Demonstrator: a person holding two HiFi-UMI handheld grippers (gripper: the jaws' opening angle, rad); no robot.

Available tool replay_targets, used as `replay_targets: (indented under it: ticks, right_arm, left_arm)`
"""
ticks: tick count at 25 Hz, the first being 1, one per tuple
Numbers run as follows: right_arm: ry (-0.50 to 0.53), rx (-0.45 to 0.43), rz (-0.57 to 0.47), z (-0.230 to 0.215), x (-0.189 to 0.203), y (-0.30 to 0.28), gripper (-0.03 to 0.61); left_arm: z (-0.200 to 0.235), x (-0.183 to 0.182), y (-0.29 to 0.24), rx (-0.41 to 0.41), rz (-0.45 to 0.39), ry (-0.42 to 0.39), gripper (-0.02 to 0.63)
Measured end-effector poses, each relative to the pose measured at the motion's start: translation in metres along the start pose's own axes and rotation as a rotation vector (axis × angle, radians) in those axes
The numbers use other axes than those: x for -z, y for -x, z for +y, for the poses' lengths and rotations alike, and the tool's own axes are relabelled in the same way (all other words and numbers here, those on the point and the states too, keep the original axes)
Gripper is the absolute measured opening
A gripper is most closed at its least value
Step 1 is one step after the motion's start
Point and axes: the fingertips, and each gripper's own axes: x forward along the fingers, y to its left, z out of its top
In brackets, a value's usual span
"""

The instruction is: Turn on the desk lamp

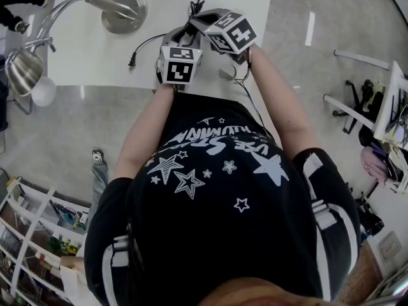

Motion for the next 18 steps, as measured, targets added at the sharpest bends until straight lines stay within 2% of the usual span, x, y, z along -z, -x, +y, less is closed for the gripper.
replay_targets:
  ticks: [7, 12, 18]
  right_arm:
    - [-0.011, -0.007, 0.084, -0.0003, -0.0033, -0.0001, 0.005]
    - [0.039, 0.023, 0.159, -0.0031, -0.0053, 0.0006, 0.005]
    - [0.006, -0.005, 0.137, -0.0039, -0.002, -0.0014, 0.005]
  left_arm:
    - [-0.0001, 0.0008, -0.0008, -0.004, 0.009, 0.004, 0.141]
    - [-0.0008, 0.0032, -0.0029, -0.008, 0.015, -0.009, 0.143]
    - [-0.0011, 0.006, -0.0037, -0.006, 0.017, 0.006, 0.143]
